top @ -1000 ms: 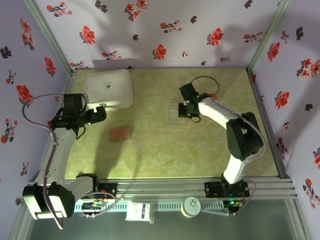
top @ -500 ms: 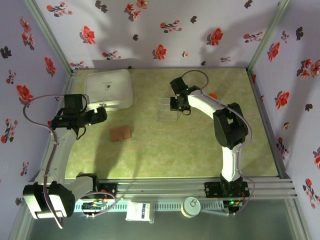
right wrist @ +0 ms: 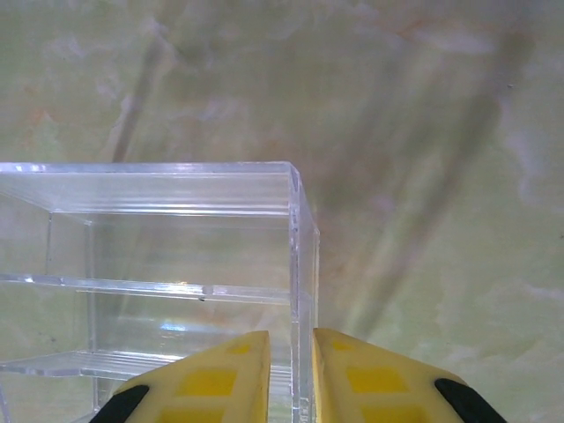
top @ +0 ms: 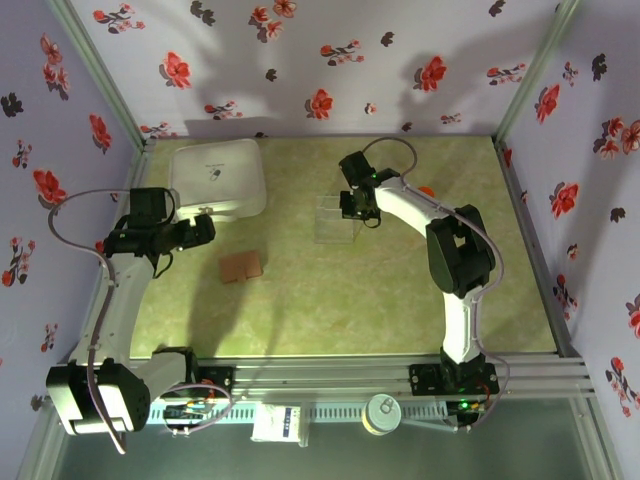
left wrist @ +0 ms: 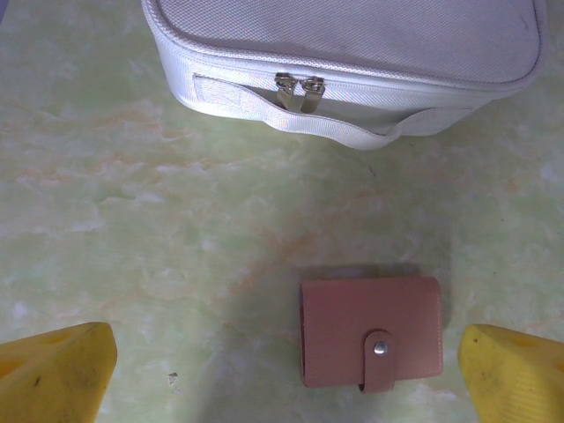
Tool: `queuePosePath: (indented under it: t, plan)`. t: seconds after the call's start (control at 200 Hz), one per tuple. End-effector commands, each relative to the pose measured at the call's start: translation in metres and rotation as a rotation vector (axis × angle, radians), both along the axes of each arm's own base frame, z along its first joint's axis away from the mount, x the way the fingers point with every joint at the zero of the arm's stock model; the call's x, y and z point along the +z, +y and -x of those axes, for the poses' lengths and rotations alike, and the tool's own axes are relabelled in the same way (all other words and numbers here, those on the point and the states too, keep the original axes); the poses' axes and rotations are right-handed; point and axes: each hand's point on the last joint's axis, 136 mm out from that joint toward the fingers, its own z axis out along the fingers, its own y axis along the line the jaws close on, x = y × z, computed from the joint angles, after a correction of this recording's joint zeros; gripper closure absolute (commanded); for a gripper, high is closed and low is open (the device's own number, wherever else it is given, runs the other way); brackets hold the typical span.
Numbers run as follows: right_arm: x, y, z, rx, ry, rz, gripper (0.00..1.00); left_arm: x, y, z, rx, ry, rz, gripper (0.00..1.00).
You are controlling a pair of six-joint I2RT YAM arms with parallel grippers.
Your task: Take the credit cards out of the card holder
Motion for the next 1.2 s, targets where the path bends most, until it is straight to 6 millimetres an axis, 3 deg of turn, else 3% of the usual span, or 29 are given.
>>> queuePosePath:
  t: [0.0, 0.205, 0.655, 0.975, 1.195]
  plan:
    - [0.014, -0.001, 0.001, -0.014, -0.014, 0.014, 0.77, -0.006, -0.001, 0.005, -0.004, 0.037, 0.017, 0.00]
    - [0.038, -0.004, 0.010, 0.006, -0.041, 0.007, 0.73, -0.010, -0.025, 0.004, 0.053, 0.058, 0.199, 0.00]
    - [0.060, -0.007, 0.049, 0.035, -0.070, -0.067, 0.68, -0.083, -0.101, -0.029, -0.166, 0.255, 0.169, 0.00]
    - [0.078, -0.021, 0.073, 0.037, -0.107, -0.089, 0.65, -0.124, -0.113, -0.046, -0.254, 0.354, 0.129, 0.00]
    - [0.080, -0.032, 0.087, 0.040, -0.113, -0.078, 0.64, -0.145, -0.119, -0.033, -0.266, 0.430, 0.135, 0.00]
